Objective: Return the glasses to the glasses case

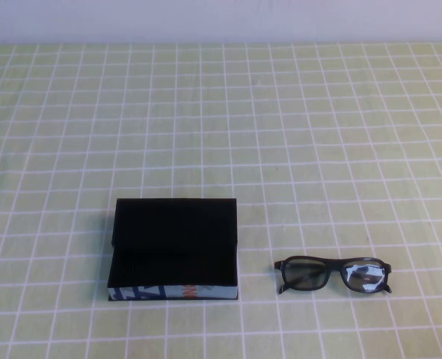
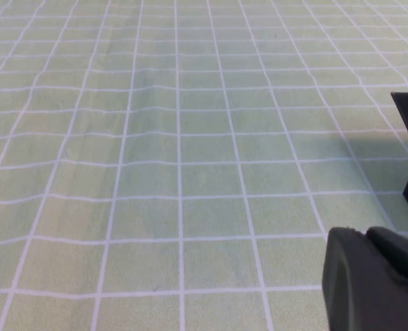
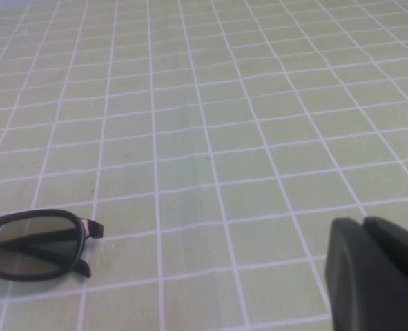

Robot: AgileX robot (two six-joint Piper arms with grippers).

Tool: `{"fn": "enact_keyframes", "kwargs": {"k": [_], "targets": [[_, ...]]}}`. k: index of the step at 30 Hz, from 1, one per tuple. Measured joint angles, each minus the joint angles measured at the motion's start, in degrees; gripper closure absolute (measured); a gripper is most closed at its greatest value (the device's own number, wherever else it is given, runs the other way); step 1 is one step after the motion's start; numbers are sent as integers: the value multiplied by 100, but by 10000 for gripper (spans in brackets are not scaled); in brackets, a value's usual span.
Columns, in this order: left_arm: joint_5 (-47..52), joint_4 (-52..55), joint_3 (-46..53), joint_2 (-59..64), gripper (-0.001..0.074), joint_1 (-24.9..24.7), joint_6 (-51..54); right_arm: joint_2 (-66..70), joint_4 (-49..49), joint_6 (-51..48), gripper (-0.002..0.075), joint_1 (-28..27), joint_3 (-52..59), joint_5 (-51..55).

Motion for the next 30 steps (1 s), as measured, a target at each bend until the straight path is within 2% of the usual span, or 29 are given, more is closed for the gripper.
{"fn": "enact_keyframes", "kwargs": {"k": [24, 30], "targets": [[0, 4, 0, 0, 736, 0, 0, 0, 0, 0, 743, 0, 0, -15], [-66, 4, 0, 0, 736, 0, 0, 0, 23, 0, 743, 0, 0, -637]]}}
